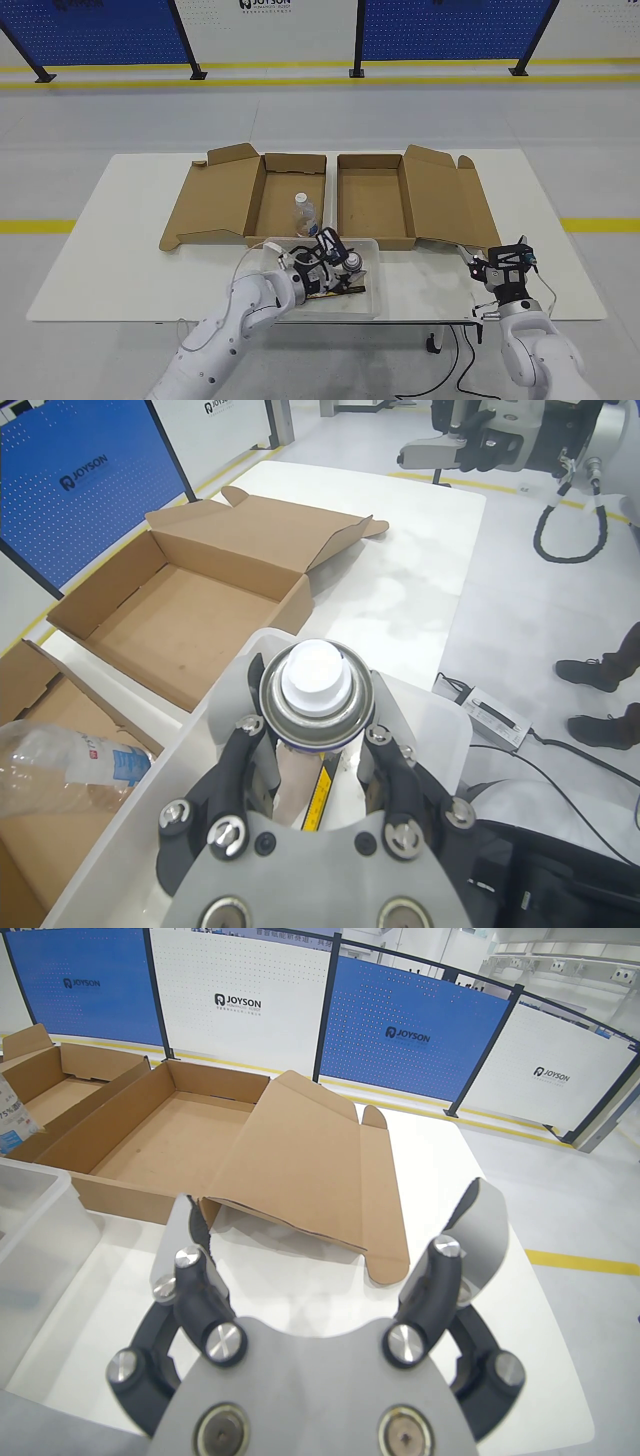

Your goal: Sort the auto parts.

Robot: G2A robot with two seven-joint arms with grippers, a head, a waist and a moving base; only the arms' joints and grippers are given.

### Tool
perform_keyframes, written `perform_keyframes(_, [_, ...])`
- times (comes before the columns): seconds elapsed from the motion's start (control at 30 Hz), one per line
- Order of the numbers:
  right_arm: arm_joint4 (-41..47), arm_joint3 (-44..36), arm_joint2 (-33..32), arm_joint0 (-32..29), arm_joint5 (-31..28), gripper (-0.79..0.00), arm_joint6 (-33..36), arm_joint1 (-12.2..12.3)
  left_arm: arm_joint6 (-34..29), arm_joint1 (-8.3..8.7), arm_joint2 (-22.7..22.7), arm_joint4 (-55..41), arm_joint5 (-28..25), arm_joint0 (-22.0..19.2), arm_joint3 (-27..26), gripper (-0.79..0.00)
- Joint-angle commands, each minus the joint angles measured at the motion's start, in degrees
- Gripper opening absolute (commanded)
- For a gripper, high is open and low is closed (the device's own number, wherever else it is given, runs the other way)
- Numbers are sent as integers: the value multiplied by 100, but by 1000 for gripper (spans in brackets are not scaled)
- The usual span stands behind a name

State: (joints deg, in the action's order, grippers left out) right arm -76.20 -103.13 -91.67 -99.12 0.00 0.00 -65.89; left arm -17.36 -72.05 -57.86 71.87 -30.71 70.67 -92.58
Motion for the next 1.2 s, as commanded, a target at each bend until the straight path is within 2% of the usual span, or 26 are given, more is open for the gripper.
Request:
perform_keyframes(0.0, [0,0,0,0,0,0,0,0,147,14,-111,-195,-1,64,-66,-785])
perform_keyframes(0.2, [0,0,0,0,0,0,0,0,-6,134,-569,-98,-100,300,-634,-785])
perform_keyframes(0.33, [0,0,0,0,0,0,0,0,-108,218,-1003,-35,55,549,-996,-785])
perform_keyframes(0.53, [0,0,0,0,0,0,0,0,-81,302,-1569,-67,362,884,-1252,-785])
perform_keyframes(0.7, [0,0,0,0,0,0,0,0,68,324,-1837,-86,754,1025,-1263,-785])
perform_keyframes(0.87, [0,0,0,0,0,0,0,0,0,304,-1805,18,1259,982,-1207,-785])
perform_keyframes(1.0, [0,0,0,0,0,0,0,0,-245,273,-1572,392,1618,779,-1074,-785])
perform_keyframes(1.17, [0,0,0,0,0,0,0,0,-321,204,-1266,377,1915,500,-757,-785])
